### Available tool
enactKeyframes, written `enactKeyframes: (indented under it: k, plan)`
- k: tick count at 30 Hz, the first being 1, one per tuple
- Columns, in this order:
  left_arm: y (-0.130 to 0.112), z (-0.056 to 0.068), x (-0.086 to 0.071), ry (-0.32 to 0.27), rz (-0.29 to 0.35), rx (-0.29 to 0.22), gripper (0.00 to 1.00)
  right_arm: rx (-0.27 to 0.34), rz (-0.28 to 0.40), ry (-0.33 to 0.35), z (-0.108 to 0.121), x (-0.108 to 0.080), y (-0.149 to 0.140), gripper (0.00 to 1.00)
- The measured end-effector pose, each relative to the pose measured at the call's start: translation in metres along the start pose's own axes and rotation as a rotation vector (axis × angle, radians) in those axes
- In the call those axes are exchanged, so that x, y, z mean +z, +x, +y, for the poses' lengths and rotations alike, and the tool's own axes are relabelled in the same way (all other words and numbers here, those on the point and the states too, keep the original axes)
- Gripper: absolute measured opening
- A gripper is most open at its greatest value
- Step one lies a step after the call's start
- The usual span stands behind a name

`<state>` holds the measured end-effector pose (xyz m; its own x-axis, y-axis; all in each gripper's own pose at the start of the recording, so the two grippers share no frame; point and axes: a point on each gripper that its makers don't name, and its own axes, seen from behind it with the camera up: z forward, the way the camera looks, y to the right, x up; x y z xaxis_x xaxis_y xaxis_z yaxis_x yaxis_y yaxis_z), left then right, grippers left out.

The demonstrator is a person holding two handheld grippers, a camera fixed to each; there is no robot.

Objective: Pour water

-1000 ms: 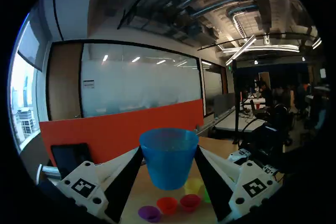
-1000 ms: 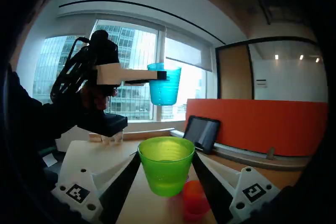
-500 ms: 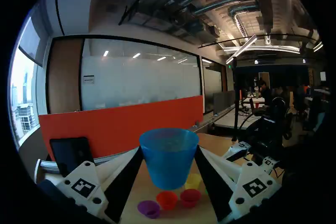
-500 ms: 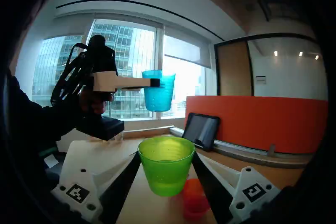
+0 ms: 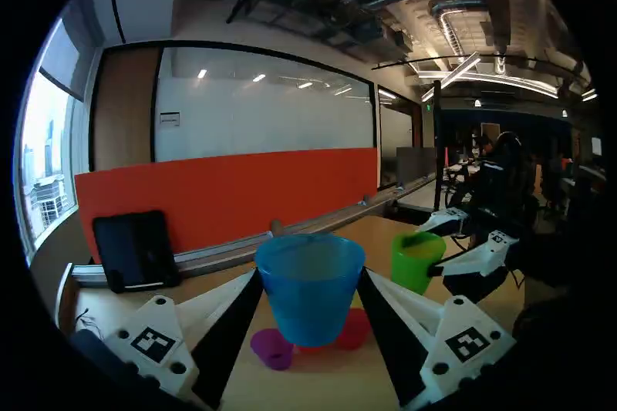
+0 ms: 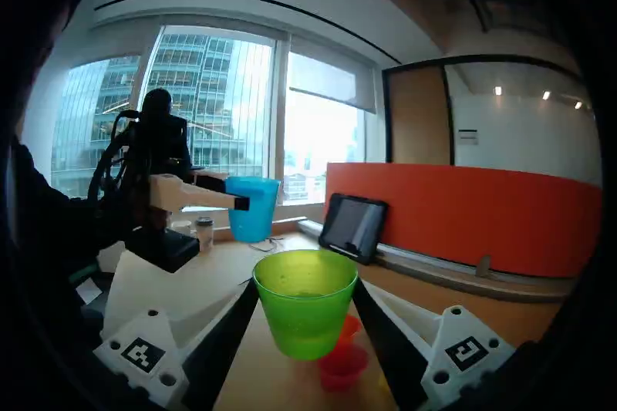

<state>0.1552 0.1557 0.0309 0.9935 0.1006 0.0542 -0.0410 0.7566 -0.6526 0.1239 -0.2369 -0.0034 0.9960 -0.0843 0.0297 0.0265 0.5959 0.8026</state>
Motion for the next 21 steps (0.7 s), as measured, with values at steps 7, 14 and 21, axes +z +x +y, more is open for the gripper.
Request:
enactKeyframes:
  k: [7,14,21]
  plan:
    - [-0.022,0.001,-0.007,0.002,-0.025,0.03,0.85,-0.001,-0.023,-0.016,0.01,-0.008,-0.004,0.91]
    - [-0.045,0.001,-0.012,0.002,-0.075,0.06,0.85,-0.017,-0.059,0.0,0.008,-0.013,-0.013,0.91]
    - [-0.071,0.001,-0.011,0.003,-0.131,0.063,0.85,-0.021,-0.101,0.0,0.011,-0.019,-0.026,0.91]
